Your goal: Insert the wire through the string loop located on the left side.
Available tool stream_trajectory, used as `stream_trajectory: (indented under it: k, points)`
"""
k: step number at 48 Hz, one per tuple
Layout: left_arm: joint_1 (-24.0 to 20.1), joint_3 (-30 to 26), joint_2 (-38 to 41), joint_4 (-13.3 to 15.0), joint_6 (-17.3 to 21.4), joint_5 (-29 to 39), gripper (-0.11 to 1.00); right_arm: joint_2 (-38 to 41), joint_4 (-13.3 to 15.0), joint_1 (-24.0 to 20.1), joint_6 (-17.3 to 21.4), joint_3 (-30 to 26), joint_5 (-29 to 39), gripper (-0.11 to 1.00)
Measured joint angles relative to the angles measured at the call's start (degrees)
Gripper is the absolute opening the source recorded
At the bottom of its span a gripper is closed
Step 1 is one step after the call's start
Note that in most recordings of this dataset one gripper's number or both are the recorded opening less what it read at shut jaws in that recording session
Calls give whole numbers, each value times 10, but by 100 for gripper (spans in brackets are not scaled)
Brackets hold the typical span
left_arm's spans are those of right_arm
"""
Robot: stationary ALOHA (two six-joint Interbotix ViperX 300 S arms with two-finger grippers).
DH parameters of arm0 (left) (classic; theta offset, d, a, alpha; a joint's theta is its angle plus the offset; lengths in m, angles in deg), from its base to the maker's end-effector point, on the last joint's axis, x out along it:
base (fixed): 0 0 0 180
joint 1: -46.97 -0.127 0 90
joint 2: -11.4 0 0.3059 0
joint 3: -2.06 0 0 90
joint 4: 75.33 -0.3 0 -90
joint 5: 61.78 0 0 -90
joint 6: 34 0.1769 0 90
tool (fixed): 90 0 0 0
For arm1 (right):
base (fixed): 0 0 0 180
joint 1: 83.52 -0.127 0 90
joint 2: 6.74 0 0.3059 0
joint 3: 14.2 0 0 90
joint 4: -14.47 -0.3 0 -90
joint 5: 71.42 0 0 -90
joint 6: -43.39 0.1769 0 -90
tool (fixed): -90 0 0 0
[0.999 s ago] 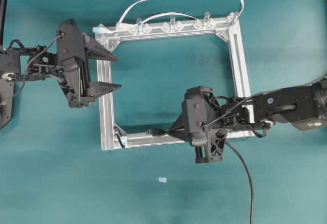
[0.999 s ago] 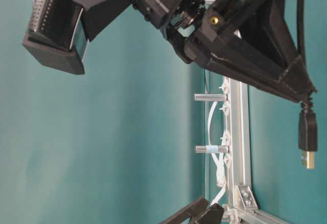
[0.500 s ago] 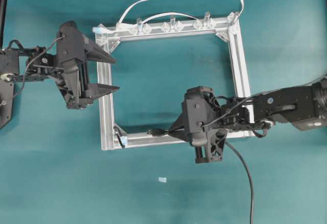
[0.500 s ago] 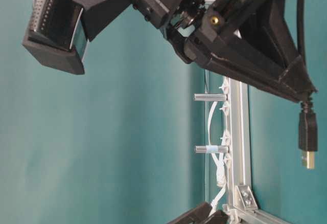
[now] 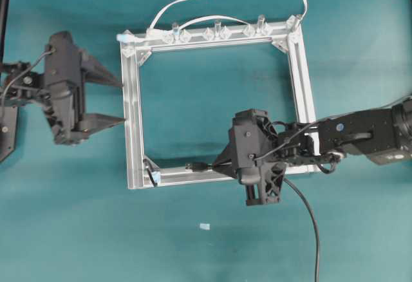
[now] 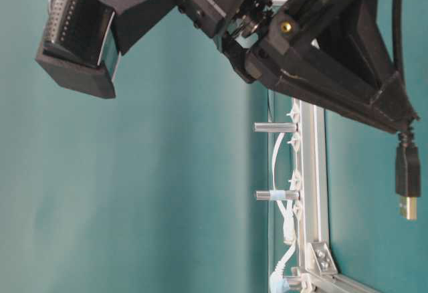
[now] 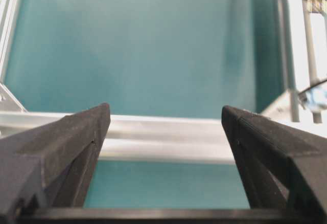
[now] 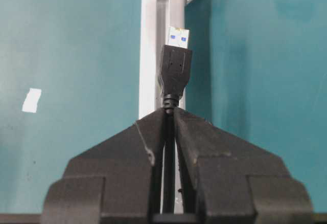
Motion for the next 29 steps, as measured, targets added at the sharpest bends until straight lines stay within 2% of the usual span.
stream_trajectory:
  k: [17, 29]
  points:
    - [40, 25, -76, 0, -4, 108, 89, 0, 0, 0, 0, 0, 0, 10]
    - [47, 35, -99, -1, -8, 126, 89, 0, 0, 0, 0, 0, 0, 10]
